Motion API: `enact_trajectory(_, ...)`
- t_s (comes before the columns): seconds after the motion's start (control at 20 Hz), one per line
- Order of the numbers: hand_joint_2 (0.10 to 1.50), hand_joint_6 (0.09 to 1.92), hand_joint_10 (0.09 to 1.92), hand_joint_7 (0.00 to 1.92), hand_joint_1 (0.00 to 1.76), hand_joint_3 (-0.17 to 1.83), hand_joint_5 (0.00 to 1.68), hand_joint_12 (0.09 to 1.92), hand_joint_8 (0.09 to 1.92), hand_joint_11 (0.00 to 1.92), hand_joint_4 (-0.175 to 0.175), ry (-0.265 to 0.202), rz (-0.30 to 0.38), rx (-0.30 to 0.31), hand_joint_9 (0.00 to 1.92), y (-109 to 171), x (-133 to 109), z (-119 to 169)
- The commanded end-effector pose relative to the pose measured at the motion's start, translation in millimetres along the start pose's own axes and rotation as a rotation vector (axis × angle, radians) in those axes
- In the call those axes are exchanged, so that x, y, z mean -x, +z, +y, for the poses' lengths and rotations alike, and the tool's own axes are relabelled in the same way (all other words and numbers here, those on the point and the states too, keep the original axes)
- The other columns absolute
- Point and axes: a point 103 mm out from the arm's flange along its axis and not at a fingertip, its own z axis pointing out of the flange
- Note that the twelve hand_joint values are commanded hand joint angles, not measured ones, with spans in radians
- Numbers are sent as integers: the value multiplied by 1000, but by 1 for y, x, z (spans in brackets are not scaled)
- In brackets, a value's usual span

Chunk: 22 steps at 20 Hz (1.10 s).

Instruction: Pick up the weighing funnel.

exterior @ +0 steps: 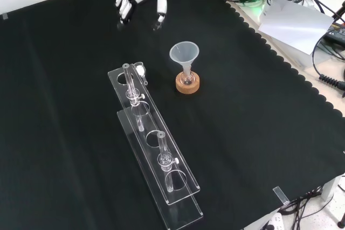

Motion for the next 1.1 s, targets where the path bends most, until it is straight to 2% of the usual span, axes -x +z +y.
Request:
enact_trajectory(0.05,650,87,534,535,744,533,535,1300,673,511,-62,-6,21,-6,819,33,-11,43)
enact_trajectory(0.25,649,87,531,537,749,539,540,1297,671,512,-62,-4,20,-30,822,44,-16,50)
enact_trajectory(0.85,643,87,522,531,768,554,555,1294,669,512,-63,9,42,-50,822,64,-20,57)
enact_trajectory(1.1,641,87,521,532,772,559,565,1293,671,512,-63,9,49,-61,823,82,-25,58)
